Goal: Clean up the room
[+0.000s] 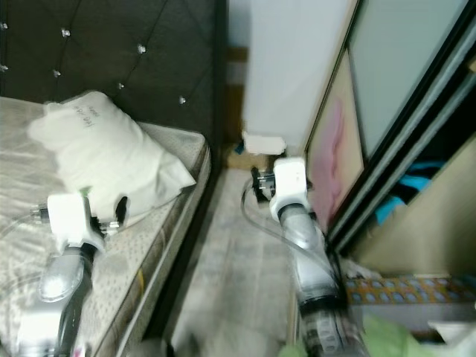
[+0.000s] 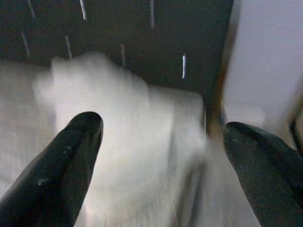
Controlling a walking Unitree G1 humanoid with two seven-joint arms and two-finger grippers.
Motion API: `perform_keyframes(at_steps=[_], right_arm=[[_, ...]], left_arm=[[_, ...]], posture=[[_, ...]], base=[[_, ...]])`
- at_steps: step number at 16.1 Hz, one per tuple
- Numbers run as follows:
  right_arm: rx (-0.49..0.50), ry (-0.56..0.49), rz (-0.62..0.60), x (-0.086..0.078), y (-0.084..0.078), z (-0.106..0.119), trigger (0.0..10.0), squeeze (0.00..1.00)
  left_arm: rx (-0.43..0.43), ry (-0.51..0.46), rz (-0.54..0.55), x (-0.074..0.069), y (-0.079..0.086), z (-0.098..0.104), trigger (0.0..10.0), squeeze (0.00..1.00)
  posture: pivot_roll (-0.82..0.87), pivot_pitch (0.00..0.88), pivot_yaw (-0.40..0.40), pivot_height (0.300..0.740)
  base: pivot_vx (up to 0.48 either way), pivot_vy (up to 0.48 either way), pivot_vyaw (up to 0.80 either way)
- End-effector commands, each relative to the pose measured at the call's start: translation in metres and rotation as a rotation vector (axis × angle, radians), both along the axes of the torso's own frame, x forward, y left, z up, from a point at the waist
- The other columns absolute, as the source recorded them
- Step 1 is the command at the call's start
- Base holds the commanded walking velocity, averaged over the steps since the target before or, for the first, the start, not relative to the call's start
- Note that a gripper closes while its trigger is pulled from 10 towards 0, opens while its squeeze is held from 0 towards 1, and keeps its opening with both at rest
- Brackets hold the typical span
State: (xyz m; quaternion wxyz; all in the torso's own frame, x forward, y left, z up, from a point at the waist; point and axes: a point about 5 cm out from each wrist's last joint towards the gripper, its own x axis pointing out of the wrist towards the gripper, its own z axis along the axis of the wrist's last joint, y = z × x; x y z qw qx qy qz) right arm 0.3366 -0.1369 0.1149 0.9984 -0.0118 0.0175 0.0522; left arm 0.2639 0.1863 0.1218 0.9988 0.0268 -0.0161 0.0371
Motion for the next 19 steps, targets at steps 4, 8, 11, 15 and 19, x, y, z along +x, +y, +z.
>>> perform_keyframes(at_steps=[4,8,11,15,19], right_arm=[[0.01,0.011,-0.014,-0.005,-0.005,-0.007,10.0,0.0],[0.012,0.003,-0.048,0.0,-0.012,-0.002,10.0,0.0],[0.017,0.019,-0.084,-0.004,-0.018,-0.004,10.0,0.0],[0.024,0.024,-0.063,-0.004,-0.013,-0.005,10.0,0.0],[-0.041,0.033,-0.013,-0.002,-0.005,-0.01,10.0,0.0]], left_arm=[[-0.018,-0.078,-0.081,-0.01,-0.013,0.004,10.0,0.0],[-0.003,-0.118,-0.077,-0.01,-0.015,0.012,10.0,0.0],[0.01,-0.106,-0.058,-0.015,-0.017,0.011,10.0,0.0],[-0.003,-0.075,-0.049,-0.014,-0.018,0.004,10.0,0.0],[0.029,-0.076,0.002,-0.011,-0.016,0.005,10.0,0.0]], posture=[[0.13,0.0,-0.067,0.74],[0.12,0.0,-0.062,0.74],[0.11,0.0,-0.066,0.74],[0.11,0.0,-0.077,0.74],[0.13,0.0,-0.084,0.74]], base=[[0.0,0.0,0.0],[0.0,0.0,0.0],[0.0,0.0,0.0],[0.0,0.0,0.0],[0.0,0.0,0.74]])
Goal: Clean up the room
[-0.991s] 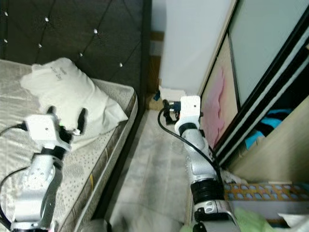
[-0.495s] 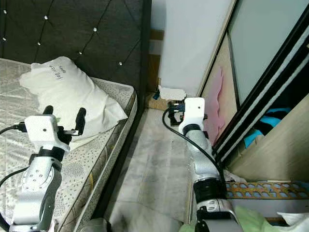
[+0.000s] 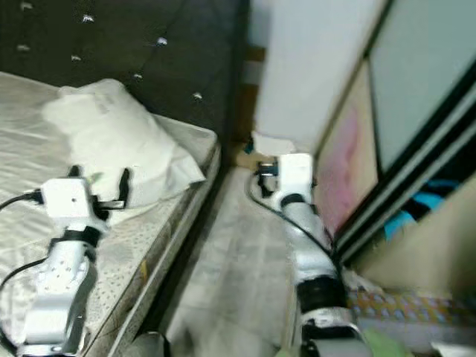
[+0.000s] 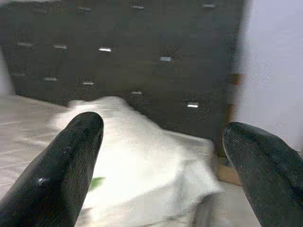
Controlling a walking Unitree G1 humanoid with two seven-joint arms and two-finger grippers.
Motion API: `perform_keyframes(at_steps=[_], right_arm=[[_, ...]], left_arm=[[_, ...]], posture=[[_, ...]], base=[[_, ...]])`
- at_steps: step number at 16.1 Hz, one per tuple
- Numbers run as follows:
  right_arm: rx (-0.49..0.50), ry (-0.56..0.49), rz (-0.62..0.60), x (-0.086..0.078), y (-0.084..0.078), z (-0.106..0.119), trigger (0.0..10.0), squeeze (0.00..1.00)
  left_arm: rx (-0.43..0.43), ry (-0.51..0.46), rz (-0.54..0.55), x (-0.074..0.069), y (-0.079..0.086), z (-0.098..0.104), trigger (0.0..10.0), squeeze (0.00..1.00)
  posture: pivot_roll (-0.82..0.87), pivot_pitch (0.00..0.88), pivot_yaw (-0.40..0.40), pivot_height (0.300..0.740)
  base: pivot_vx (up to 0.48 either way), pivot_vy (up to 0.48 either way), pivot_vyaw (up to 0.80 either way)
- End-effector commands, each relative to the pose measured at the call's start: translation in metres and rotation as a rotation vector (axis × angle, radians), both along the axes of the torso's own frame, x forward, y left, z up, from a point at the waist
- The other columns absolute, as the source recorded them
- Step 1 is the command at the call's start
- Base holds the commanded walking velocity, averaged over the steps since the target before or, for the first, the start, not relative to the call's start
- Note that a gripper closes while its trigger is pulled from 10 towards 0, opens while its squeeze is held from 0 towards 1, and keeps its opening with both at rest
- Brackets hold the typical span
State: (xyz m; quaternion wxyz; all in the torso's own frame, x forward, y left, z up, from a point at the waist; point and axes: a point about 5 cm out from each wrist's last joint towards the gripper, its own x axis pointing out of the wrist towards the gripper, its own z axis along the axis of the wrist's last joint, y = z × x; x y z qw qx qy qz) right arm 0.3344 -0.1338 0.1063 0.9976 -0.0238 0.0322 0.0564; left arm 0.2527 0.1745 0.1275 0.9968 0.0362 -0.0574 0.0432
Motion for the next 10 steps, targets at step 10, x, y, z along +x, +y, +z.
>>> perform_keyframes(at_steps=[10], right_arm=[[0.021,-0.011,0.033,0.01,0.004,0.003,10.0,0.0]], left_arm=[[-0.008,0.013,-0.021,0.006,-0.001,-0.002,10.0,0.0]], posture=[[0.15,0.0,-0.086,0.74]], base=[[0.0,0.0,0.8]])
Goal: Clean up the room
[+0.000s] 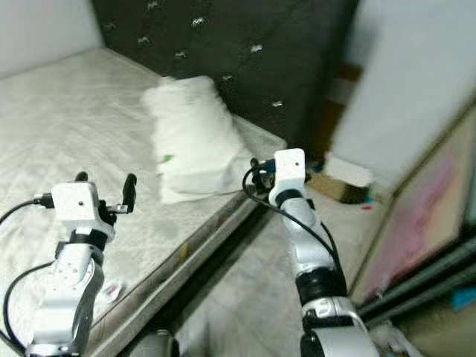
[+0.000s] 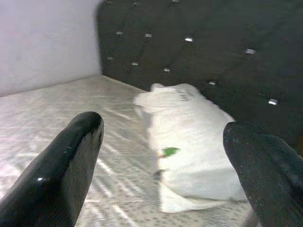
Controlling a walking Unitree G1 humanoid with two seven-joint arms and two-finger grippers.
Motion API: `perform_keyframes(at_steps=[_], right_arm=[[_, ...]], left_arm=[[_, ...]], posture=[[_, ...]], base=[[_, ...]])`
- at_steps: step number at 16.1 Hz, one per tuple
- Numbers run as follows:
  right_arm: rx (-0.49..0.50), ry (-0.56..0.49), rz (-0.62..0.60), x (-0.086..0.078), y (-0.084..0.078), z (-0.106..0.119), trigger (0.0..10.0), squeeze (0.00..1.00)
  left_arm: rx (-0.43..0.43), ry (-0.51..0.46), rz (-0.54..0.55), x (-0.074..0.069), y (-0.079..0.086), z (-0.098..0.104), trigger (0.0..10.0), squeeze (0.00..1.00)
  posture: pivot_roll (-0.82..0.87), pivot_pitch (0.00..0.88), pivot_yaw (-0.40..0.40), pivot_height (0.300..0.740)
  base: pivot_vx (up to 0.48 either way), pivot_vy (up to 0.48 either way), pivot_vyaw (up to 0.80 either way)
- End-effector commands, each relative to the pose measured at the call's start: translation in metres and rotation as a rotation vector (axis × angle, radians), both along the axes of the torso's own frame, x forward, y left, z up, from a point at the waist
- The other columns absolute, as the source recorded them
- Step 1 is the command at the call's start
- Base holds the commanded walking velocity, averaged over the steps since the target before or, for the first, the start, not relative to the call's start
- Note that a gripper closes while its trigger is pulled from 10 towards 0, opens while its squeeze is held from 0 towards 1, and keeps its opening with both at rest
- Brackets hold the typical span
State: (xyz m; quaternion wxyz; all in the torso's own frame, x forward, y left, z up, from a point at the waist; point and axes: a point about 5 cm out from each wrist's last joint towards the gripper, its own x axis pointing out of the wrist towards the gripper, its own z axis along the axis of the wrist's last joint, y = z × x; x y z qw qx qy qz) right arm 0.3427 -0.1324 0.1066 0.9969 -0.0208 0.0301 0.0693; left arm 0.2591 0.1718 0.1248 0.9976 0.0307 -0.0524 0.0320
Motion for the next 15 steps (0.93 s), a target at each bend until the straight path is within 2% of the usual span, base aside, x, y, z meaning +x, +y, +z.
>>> perform_keyframes(at_steps=[1,3,6,15], right_arm=[[0.016,-0.008,0.006,0.0024,0.0023,0.0028,10.0,0.0],[0.022,-0.009,0.008,0.0033,0.003,0.0027,10.0,0.0],[0.03,-0.008,0.011,0.004,0.0038,0.0023,10.0,0.0],[0.038,-0.01,0.028,0.0055,0.0053,0.0023,10.0,0.0]], left_arm=[[0.002,-0.002,0.001,0.0011,0.001,0.0016,10.0,0.0],[0.029,-0.013,0.041,0.0031,0.0017,0.0052,10.0,0.0],[0.01,-0.015,-0.01,0.001,0.0011,0.0026,10.0,0.0],[-0.034,-0.004,0.004,0.002,0.003,0.0014,10.0,0.0]], posture=[[0.15,0.0,-0.086,0.74],[0.15,0.0,-0.085,0.74],[0.15,0.0,-0.085,0.74],[0.15,0.0,-0.09,0.74]], base=[[0.0,0.0,0.8],[0.0,0.0,0.8],[0.0,0.0,0.8],[0.0,0.0,0.8]])
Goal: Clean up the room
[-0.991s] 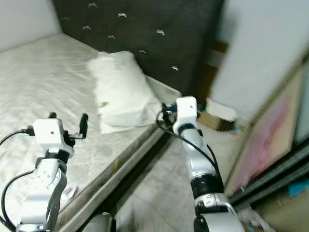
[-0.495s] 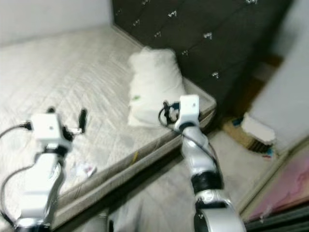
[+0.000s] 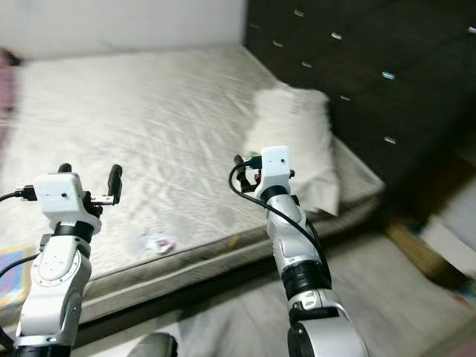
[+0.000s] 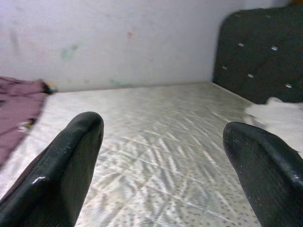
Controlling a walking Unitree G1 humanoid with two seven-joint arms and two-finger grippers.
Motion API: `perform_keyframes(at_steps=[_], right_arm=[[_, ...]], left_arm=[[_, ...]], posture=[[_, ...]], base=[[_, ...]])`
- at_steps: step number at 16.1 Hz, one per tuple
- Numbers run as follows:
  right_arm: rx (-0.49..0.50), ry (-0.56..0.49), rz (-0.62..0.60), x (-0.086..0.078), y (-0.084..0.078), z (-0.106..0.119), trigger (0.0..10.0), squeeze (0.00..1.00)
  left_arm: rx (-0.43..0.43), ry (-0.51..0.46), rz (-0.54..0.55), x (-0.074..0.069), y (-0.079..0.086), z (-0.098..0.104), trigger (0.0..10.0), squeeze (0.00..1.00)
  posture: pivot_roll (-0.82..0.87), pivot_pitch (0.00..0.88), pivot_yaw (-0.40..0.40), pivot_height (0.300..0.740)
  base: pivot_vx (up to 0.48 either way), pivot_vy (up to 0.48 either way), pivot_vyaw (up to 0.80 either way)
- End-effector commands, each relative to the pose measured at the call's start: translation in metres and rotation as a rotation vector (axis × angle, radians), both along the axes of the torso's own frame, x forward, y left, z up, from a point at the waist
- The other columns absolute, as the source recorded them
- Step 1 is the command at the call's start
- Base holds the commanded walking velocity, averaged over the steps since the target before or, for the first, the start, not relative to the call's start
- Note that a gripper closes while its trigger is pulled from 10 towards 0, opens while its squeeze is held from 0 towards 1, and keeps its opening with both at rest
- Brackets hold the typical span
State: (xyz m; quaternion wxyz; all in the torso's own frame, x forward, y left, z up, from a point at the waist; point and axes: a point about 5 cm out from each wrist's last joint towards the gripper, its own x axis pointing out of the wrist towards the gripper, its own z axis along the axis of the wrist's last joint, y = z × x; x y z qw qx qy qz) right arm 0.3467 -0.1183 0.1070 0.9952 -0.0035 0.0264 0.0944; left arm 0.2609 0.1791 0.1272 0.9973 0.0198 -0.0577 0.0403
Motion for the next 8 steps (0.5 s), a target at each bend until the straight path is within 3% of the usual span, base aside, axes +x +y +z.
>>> perform_keyframes(at_steps=[1,7,8], right_arm=[[0.003,-0.005,-0.02,0.0015,-0.0088,0.0019,10.0,0.0],[0.013,-0.008,-0.012,0.0022,-0.0069,0.0022,10.0,0.0],[0.036,-0.012,-0.013,0.0024,-0.0062,0.003,10.0,0.0]], left_arm=[[-0.011,0.008,-0.011,0.0001,-0.0041,-0.001,10.0,0.0],[-0.028,0.006,-0.016,-0.0004,-0.0038,-0.0007,10.0,0.0],[-0.03,0.003,-0.018,-0.0008,-0.0036,-0.0002,10.0,0.0]], posture=[[0.15,0.0,-0.09,0.74],[0.15,0.0,-0.101,0.74],[0.16,0.0,-0.102,0.74]], base=[[0.0,0.0,0.8],[0.0,0.0,0.79],[0.0,0.0,0.0]])
